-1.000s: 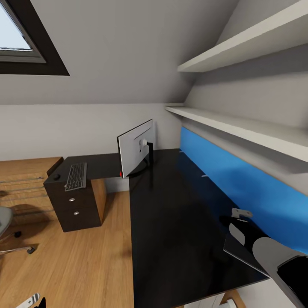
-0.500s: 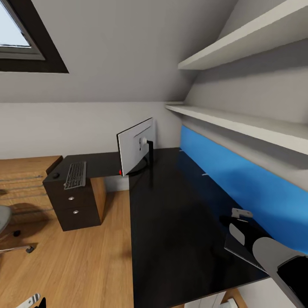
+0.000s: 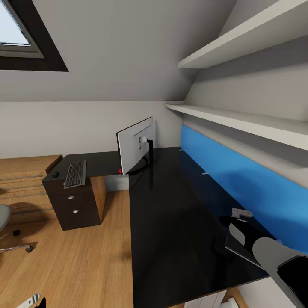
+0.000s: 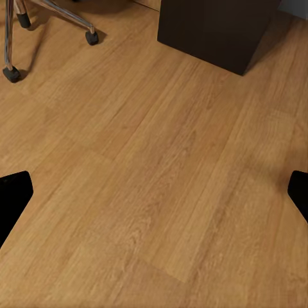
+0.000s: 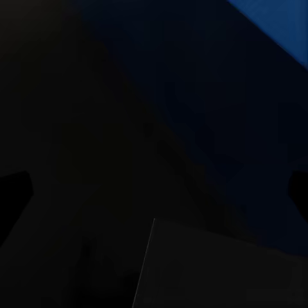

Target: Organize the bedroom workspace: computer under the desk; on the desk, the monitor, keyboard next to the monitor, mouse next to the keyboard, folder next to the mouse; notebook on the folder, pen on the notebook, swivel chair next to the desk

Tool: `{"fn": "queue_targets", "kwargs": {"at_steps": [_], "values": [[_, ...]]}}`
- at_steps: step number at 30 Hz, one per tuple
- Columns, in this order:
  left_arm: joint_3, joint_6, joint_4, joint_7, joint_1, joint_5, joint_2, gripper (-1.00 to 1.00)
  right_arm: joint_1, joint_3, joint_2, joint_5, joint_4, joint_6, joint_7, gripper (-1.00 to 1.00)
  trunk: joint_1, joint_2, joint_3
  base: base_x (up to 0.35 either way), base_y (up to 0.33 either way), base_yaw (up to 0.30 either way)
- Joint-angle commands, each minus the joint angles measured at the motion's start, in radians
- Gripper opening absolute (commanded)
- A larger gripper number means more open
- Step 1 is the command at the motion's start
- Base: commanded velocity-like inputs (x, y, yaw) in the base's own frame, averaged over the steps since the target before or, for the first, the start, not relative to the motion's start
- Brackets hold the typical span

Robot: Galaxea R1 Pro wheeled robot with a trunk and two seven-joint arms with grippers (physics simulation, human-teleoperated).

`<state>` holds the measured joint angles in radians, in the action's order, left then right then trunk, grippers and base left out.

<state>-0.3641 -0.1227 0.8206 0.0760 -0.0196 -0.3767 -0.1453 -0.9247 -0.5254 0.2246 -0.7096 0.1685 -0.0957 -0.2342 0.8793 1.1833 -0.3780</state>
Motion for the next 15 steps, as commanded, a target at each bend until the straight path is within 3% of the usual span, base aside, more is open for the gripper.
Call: {"fn": "queue_targets", "kwargs": {"at_steps": [1, 9, 15], "values": [[0.002, -0.003, 0.000, 0.002, 0.000, -0.008, -0.001, 1.00, 0.000, -0.008, 0.001, -0.005, 0.003, -0.007, -0.007, 1.00, 0.000, 0.001, -0.001, 0.000, 0.000, 0.000], [0.001, -0.009, -0.031, 0.001, 0.000, -0.009, -0.003, 1.00, 0.000, -0.008, 0.001, -0.004, 0.003, -0.012, -0.008, 1.00, 0.000, 0.001, -0.001, 0.000, -0.015, 0.000], [0.001, -0.010, -0.034, 0.002, 0.000, -0.008, -0.003, 1.00, 0.000, -0.008, 0.001, -0.004, 0.002, -0.021, -0.008, 1.00, 0.000, 0.001, -0.001, 0.000, -0.183, 0.000]]}}
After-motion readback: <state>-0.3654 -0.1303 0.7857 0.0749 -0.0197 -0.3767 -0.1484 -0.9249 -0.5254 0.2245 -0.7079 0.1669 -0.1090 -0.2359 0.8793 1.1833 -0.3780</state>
